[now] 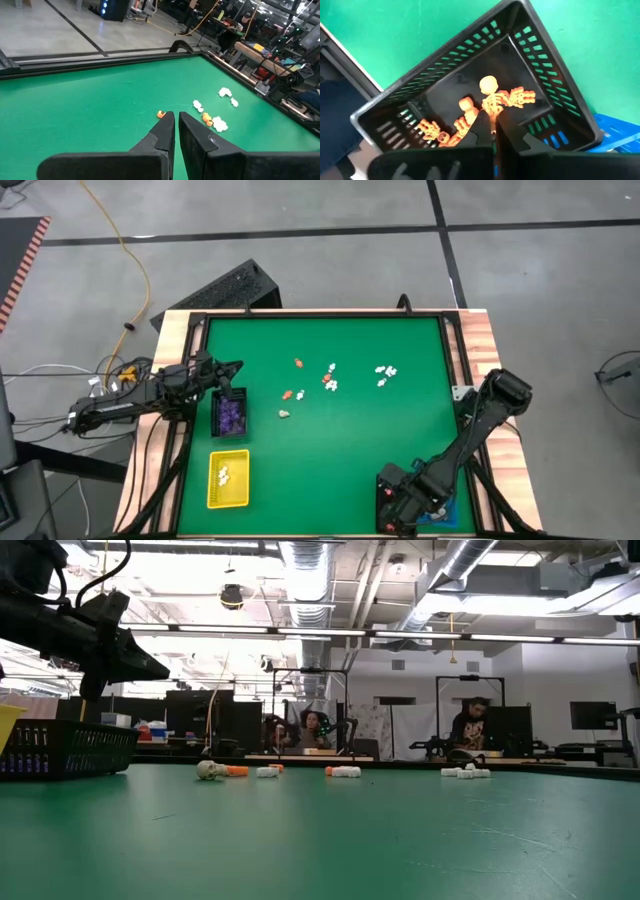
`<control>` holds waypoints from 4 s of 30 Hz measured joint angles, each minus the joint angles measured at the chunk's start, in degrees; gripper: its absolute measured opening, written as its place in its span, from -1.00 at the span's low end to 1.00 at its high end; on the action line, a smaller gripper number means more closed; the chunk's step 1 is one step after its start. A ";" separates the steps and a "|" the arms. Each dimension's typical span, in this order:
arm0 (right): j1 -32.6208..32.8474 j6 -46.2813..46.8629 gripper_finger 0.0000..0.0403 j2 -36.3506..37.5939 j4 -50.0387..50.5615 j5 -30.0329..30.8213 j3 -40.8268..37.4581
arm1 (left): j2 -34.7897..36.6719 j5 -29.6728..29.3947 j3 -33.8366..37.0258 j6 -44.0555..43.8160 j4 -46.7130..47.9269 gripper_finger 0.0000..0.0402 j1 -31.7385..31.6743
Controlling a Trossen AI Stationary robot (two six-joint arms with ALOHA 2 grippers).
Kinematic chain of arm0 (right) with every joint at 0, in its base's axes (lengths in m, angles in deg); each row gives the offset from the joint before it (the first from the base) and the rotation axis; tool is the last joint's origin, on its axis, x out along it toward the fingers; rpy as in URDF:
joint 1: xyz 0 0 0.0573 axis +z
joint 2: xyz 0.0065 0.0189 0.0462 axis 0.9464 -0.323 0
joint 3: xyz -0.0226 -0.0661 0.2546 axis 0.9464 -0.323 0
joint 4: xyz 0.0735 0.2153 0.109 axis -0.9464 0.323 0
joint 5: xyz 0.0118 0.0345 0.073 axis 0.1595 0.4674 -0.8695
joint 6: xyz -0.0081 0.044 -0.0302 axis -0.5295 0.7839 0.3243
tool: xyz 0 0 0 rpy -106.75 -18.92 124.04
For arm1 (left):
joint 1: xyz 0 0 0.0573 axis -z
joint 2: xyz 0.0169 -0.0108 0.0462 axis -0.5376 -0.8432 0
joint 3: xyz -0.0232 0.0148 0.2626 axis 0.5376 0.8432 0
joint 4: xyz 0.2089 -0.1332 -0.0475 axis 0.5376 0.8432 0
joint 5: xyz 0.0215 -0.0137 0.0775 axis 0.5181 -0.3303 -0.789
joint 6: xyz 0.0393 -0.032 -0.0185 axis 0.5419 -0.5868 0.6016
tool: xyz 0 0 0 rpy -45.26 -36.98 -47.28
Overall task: Sort Halloween decoration
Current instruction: Put the orange skeleton toy into the bottom black basket
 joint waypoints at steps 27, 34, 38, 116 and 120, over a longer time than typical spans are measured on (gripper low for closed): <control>-3.67 -12.70 -0.49 1.89 -4.11 -3.01 2.01 | 0.00 0.61 -0.01 -0.07 0.03 -0.93 -0.02; -13.58 -31.27 -0.49 4.35 -3.94 -2.82 5.50 | 0.02 0.61 -0.02 -0.65 0.02 -0.93 0.00; -20.59 -44.61 -0.49 4.68 -3.94 -2.78 6.39 | 0.01 0.63 -0.01 -0.66 0.02 -0.93 -0.02; -56.77 -128.23 -0.39 -11.67 -22.28 12.29 10.42 | -0.85 -0.70 -0.01 -2.21 0.00 -0.93 -0.02; -54.40 -129.49 -0.46 -11.60 -22.38 18.05 11.78 | -0.85 -0.50 0.00 -3.34 0.00 -0.93 -0.02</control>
